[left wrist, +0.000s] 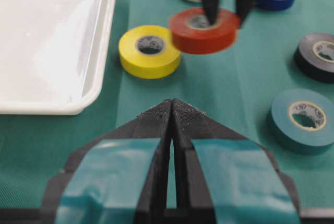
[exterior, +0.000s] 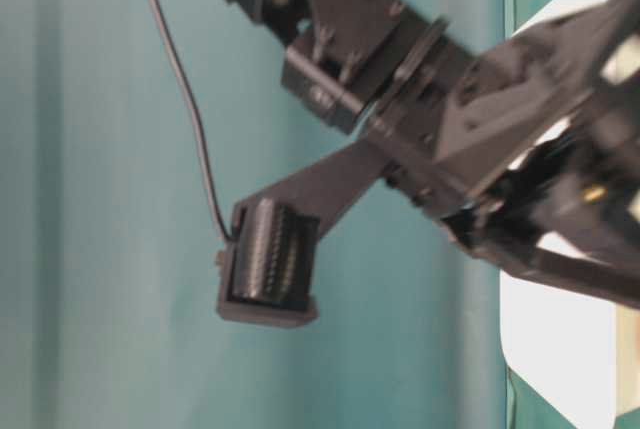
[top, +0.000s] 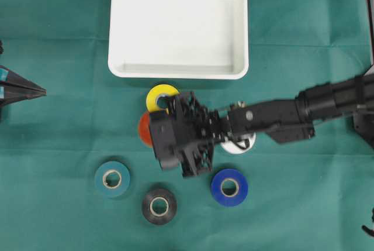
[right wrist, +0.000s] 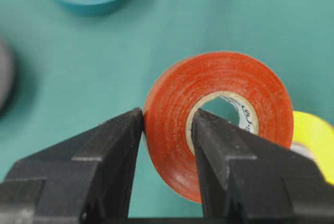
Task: Put the tape into the white case with the right arm.
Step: 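Lift the red tape roll and carry it into the white tray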
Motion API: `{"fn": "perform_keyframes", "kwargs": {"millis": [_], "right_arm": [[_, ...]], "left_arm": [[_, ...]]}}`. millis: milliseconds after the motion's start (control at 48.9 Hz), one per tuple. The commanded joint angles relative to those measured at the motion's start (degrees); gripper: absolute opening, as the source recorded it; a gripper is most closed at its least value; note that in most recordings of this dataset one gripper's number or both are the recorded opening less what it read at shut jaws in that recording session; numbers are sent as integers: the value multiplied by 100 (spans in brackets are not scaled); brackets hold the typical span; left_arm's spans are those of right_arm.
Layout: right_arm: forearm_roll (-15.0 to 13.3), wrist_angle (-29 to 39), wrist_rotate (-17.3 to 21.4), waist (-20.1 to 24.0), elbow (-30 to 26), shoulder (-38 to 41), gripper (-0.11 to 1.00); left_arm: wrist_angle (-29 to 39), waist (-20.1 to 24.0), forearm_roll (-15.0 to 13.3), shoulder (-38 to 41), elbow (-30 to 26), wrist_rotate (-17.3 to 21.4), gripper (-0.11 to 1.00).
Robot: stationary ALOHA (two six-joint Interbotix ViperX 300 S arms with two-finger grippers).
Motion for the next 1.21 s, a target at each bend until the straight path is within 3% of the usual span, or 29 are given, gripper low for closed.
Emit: {"fn": "perform_keyframes", "kwargs": {"millis": [0,327,593,859,1186], "right_arm": [[-18,26,9,-158,-167,-299,3],[-53,105,9,-967,-167,-448,3],[-404,79,9,-1450,-132,-457,3],[-448,132,0,-1538,18,-483,3],[-448,9,9,-1661,782,-958,3]], "left_arm": [[-35,26,-9,44,-53,0,1],[-26,26,-9,44,-35,9,1],[-26,35,-9,44,-35,9,1],[-26,62,-9,44,-26,9,1],[-35,123,-9,35,-26,9,1]]}}
